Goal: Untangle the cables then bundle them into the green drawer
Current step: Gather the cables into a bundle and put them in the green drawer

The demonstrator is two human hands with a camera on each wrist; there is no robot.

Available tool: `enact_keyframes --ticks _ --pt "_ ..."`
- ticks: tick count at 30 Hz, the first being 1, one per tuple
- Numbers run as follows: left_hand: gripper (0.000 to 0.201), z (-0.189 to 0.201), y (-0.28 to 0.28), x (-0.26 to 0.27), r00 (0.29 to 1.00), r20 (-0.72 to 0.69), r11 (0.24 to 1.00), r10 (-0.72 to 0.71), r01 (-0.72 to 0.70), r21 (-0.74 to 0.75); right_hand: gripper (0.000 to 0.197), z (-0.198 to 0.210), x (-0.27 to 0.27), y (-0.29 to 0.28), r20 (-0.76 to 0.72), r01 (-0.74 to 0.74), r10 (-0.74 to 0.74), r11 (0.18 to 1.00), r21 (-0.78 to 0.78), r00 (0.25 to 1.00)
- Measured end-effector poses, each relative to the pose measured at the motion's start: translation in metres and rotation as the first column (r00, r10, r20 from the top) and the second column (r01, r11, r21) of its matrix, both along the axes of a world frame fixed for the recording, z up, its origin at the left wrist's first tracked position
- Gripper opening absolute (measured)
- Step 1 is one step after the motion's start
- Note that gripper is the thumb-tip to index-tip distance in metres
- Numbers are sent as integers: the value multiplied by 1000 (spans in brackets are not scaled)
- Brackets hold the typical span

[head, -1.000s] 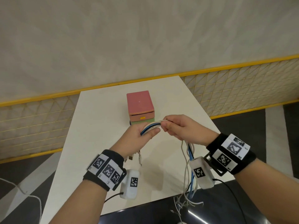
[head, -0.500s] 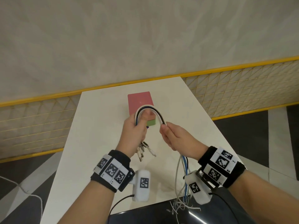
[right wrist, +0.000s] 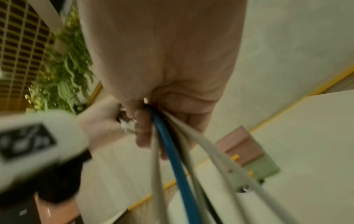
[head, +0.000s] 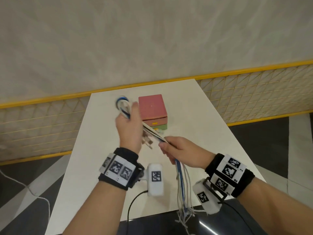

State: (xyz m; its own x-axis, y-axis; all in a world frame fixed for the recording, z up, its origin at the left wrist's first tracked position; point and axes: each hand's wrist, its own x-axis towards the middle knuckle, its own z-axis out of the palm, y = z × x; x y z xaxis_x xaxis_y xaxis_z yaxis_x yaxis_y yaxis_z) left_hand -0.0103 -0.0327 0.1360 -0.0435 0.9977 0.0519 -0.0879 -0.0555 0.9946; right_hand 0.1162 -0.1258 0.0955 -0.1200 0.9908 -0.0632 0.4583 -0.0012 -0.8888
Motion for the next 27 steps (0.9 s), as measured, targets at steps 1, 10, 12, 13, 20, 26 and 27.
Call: enact_keyframes --ticks 1,10,12,13,20,26,27 --pt "35 5 5 -3 996 83 999 25 -22 -33 32 -5 -1 -3 -44 -3 2 999 -34 999" --pt "59 10 5 -16 994 63 988 -87 78 132 31 -19 10 -2 -184 -100 73 985 -142 980" --pt "51 6 8 -21 995 -57 983 -82 90 157 30 -20 16 -4 -165 -80 50 981 -178 985" --pt "42 5 7 -23 986 -133 978 -97 119 173 29 -20 19 -3 -141 -46 21 983 -180 990" --pt "15 -10 0 -30 765 -535 868 -359 485 111 21 13 18 3 -154 139 -127 988 73 980" --pt "20 -13 -17 -25 545 -515 695 -662 703 -149 39 37 24 8 -390 58 -45 998 20 920" --pt "19 -13 -19 -25 558 -504 703 -659 696 -149 40 36 24 7 -395 48 -35 999 23 918"
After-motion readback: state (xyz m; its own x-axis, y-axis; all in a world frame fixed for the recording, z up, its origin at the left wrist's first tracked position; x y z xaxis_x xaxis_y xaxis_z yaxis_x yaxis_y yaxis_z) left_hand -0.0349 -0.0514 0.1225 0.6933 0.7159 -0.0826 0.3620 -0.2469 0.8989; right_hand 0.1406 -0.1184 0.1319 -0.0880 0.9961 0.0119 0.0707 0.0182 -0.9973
